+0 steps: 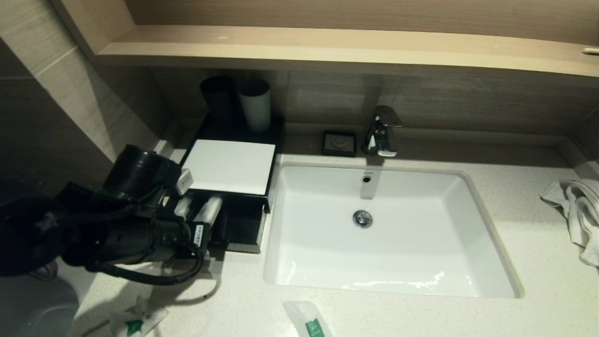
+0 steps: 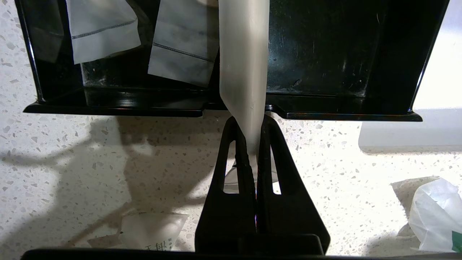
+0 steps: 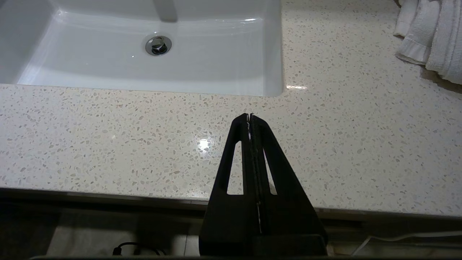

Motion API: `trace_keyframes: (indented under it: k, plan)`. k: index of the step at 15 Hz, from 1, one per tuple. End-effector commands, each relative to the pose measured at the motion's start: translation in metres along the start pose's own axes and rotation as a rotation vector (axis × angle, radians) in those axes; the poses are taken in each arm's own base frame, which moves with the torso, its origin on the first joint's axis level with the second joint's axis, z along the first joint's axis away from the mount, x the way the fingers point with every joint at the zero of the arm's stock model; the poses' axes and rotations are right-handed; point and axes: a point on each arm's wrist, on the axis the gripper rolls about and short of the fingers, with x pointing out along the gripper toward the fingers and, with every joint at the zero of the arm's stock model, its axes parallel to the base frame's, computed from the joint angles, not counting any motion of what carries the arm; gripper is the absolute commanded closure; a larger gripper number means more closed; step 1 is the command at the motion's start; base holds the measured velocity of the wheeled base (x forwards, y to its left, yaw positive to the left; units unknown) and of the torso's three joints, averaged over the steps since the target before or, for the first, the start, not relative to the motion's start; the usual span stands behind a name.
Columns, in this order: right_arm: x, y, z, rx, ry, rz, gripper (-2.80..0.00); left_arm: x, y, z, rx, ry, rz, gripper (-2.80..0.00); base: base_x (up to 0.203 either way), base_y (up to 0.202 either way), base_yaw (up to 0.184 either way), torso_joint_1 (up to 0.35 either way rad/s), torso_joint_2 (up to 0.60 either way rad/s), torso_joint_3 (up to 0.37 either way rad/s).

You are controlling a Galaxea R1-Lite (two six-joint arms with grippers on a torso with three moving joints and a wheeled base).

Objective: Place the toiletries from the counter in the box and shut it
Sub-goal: Place the bathroom toiletry into the drawer

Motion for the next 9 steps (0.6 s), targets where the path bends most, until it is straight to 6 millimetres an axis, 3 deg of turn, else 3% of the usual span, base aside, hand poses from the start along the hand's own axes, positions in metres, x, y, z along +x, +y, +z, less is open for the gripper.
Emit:
trace_keyframes:
  k: [1,9]
  plan:
    - [0.0000,0.0000,0.0000,-0.001,0.000,0.000,0.00,0.0061,-0.0004,-0.0002,0.000,0.014,0.006,0.00,0.000,0.000,0.000,0.000,0.00,0.000]
    - [0.0000,0.0000,0.0000,-0.001,0.000,0.000,0.00,0.0149,-0.0030,0.0049,-0.012,-0.012,0.000,0.00,0.000,0.000,0.000,0.000,0.00,0.000]
